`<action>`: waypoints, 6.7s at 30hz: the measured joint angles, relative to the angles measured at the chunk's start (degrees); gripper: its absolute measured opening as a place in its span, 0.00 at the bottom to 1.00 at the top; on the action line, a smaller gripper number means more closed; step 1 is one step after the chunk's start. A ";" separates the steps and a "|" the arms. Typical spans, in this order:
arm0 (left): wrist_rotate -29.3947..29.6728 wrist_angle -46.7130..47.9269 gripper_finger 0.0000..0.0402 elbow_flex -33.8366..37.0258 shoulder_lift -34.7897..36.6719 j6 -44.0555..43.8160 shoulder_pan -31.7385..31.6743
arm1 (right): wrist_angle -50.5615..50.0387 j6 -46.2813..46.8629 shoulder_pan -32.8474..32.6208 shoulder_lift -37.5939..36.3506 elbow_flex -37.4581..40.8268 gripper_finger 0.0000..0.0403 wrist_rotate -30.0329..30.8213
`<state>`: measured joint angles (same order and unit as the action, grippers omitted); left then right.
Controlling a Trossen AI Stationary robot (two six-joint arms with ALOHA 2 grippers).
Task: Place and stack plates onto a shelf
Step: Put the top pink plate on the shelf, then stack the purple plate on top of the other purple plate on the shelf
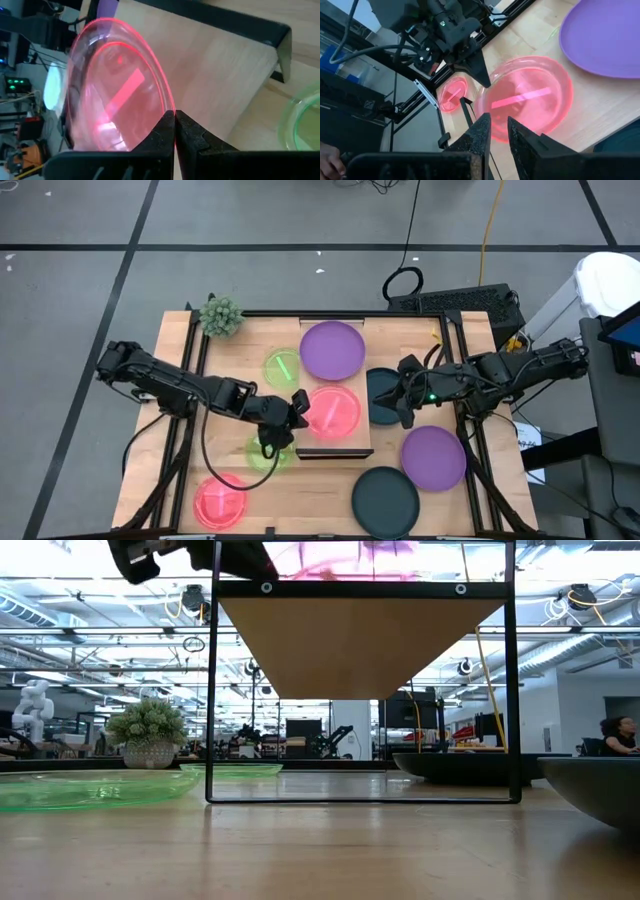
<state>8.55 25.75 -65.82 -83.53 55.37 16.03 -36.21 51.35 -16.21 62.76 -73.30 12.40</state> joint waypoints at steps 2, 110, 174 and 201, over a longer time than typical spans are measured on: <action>-0.60 -1.03 0.01 -0.06 -0.69 0.14 -0.34 | 0.01 -0.01 0.00 0.00 0.00 0.12 0.00; 16.76 1.42 0.25 -0.04 4.09 -39.23 3.15 | 21.86 24.06 0.52 0.04 30.27 0.00 7.06; 12.33 5.86 0.25 -0.02 3.98 -92.11 9.67 | 6.07 32.45 -32.45 6.62 24.80 0.16 -16.39; 7.87 7.57 0.25 -0.02 3.98 -109.78 16.40 | 6.02 10.49 -41.29 18.40 28.11 0.29 -12.61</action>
<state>16.43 33.32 -65.84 -79.55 -54.41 32.44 -30.20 61.84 -57.49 81.16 -45.19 -0.21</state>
